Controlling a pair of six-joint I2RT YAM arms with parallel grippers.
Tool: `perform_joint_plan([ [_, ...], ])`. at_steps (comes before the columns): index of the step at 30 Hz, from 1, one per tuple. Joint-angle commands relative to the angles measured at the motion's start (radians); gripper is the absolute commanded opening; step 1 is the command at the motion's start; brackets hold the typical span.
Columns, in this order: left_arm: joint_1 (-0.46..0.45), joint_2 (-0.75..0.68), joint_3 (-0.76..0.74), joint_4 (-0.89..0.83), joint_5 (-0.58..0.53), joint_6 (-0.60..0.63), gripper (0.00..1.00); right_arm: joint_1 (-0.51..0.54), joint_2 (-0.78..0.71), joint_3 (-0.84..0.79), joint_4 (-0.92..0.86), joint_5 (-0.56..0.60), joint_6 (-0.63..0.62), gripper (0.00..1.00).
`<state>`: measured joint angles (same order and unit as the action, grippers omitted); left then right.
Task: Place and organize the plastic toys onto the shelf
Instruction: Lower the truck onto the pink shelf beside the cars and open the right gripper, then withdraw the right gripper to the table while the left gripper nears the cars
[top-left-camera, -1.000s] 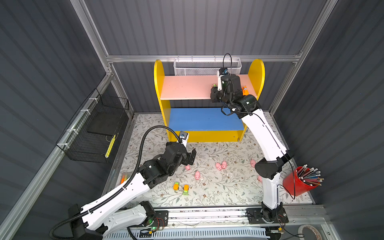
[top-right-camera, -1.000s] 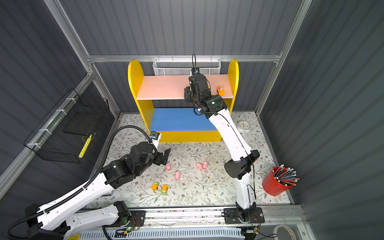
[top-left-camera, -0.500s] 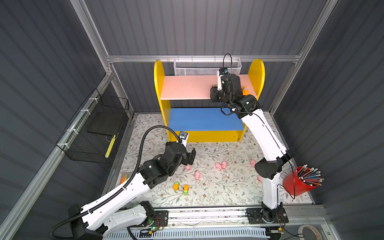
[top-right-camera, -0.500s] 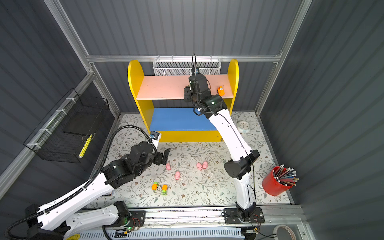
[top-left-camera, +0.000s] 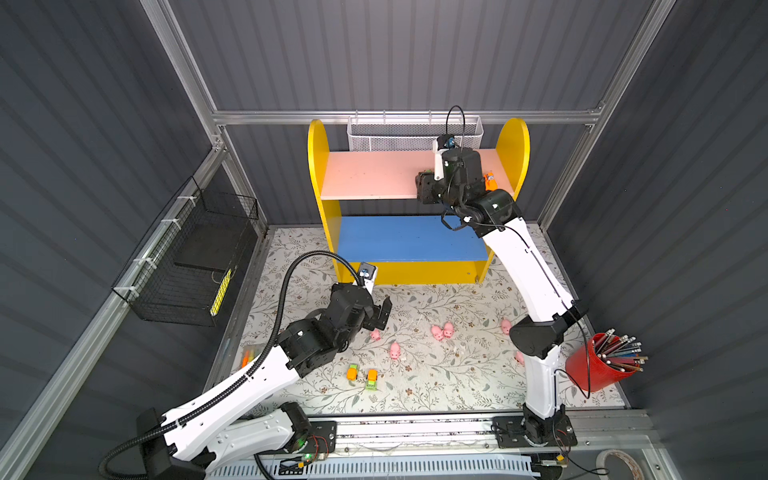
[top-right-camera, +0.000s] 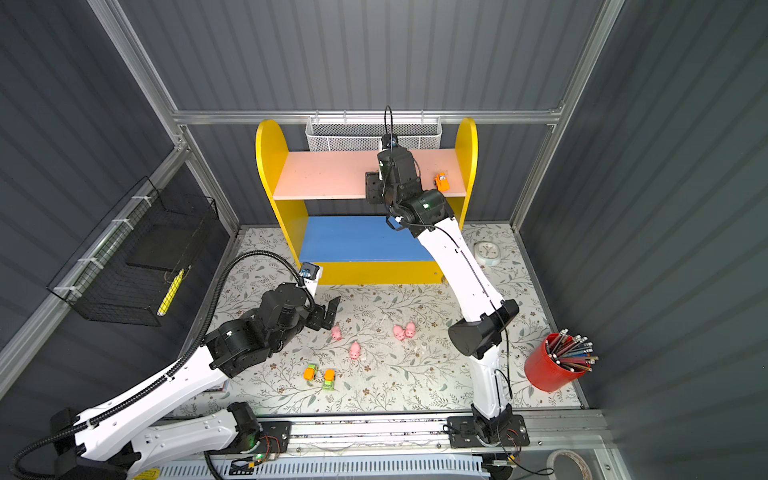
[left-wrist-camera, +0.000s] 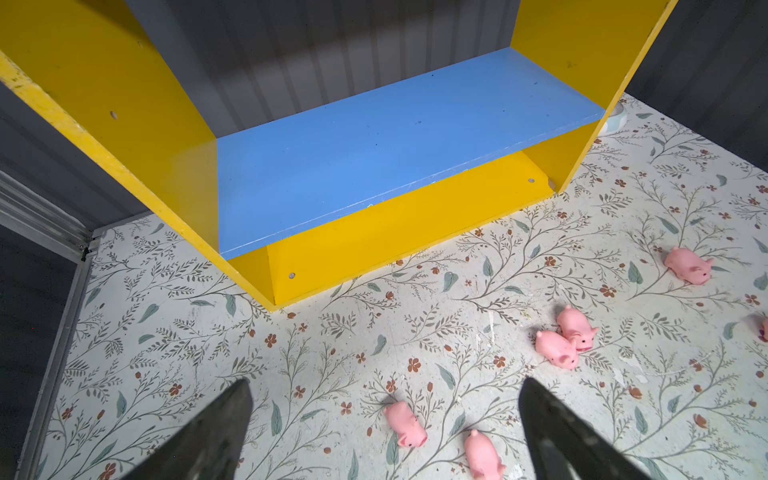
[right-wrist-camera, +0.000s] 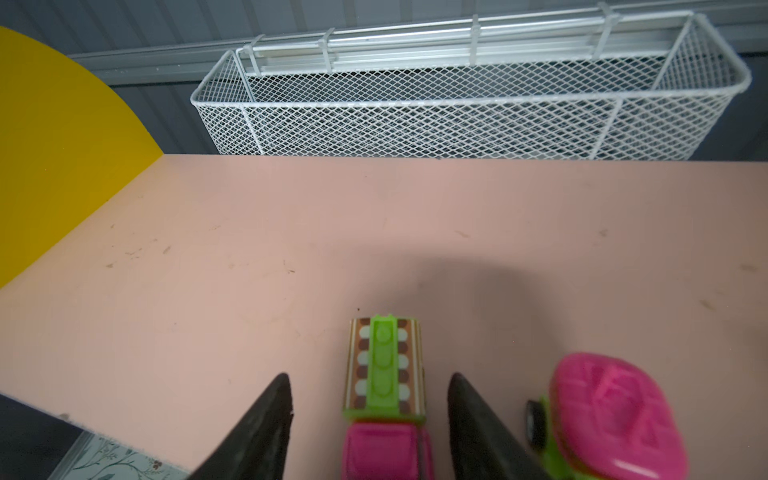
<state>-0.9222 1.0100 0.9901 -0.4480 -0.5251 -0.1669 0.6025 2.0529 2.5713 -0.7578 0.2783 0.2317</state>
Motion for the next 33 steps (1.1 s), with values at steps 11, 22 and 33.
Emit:
perform_joint_plan([
  [11,-0.003,-0.060,0.012,-0.014,-0.019,0.006,1.00,0.017,-0.083,-0.047,0.086,-0.053,-0.026,0.67],
  [22,-0.004,-0.108,0.024,-0.044,-0.014,-0.024,1.00,0.053,-0.162,-0.070,0.077,-0.034,-0.053,0.68],
  [33,-0.004,-0.221,-0.014,-0.136,0.006,-0.168,1.00,0.142,-0.470,-0.509,0.177,0.041,-0.053,0.69],
])
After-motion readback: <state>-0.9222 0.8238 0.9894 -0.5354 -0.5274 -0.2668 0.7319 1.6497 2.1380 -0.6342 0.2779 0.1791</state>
